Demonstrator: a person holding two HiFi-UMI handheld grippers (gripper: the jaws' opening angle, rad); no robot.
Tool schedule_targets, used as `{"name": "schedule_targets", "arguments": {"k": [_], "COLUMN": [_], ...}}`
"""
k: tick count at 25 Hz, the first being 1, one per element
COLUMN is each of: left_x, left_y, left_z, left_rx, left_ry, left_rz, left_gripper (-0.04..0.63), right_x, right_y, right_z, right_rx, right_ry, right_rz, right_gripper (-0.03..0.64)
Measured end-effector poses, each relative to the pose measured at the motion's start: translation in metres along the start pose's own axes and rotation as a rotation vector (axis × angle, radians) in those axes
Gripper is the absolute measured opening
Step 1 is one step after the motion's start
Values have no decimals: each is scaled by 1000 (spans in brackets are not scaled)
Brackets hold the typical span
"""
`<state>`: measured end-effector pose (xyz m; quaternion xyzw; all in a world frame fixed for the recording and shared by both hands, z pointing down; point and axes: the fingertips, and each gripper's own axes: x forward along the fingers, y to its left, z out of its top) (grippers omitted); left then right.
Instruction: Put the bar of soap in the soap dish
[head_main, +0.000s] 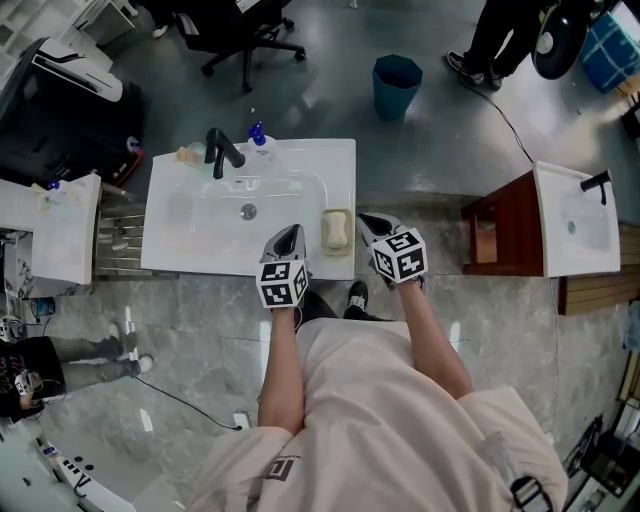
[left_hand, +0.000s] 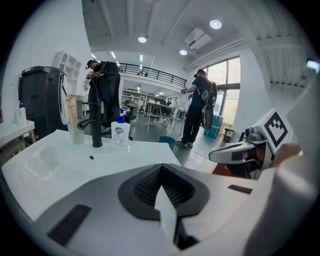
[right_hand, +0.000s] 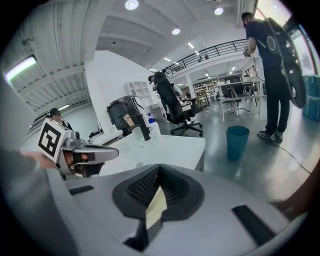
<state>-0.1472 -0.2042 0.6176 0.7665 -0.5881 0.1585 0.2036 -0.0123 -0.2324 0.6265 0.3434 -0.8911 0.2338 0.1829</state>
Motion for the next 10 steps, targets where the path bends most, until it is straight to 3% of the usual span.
{"name": "schedule_targets", "arguments": {"k": [10], "left_x": [4], "left_y": [-4], "left_z": [-3], "left_rx": [-2], "left_ry": [11], "left_rz": [-3], "left_gripper": [5], "right_x": [1], "right_y": [-3], "right_z": [-1], "right_rx": [8], "right_ry": [4], "right_rz": [1], "right_gripper": [4]}}
